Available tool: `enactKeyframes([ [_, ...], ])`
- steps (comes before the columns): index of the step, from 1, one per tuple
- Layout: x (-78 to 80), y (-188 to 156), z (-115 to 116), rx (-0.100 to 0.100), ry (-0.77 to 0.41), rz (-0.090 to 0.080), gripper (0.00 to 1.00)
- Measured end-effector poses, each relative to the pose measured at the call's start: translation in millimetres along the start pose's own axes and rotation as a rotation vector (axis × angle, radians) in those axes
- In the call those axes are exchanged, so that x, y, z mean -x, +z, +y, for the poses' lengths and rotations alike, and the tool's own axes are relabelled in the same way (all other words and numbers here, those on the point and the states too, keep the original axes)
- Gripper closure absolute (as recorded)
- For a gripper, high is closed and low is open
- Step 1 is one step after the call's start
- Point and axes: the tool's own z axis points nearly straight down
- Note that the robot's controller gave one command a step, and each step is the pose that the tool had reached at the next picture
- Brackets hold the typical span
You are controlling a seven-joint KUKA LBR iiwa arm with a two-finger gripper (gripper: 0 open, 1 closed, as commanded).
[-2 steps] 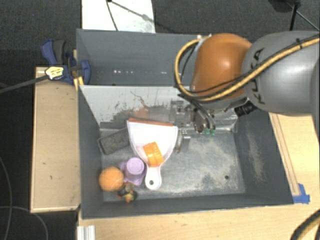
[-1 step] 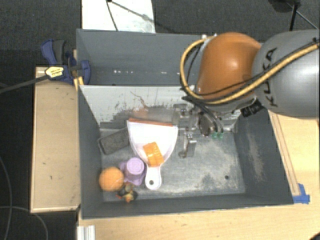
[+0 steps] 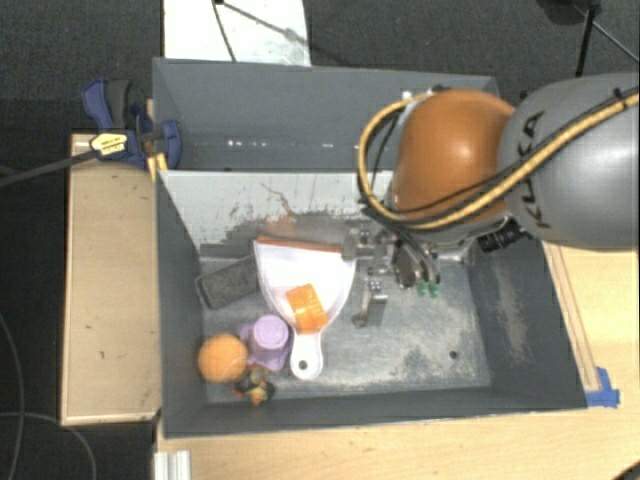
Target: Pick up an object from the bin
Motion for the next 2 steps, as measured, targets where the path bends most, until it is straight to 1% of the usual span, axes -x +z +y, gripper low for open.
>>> enactKeyframes([
  [1, -13.1, 51, 1, 0.0, -0.241, 0.009, 0.0],
  [2, -9.0, 86, 3, 0.0, -0.249, 0.01, 0.0],
])
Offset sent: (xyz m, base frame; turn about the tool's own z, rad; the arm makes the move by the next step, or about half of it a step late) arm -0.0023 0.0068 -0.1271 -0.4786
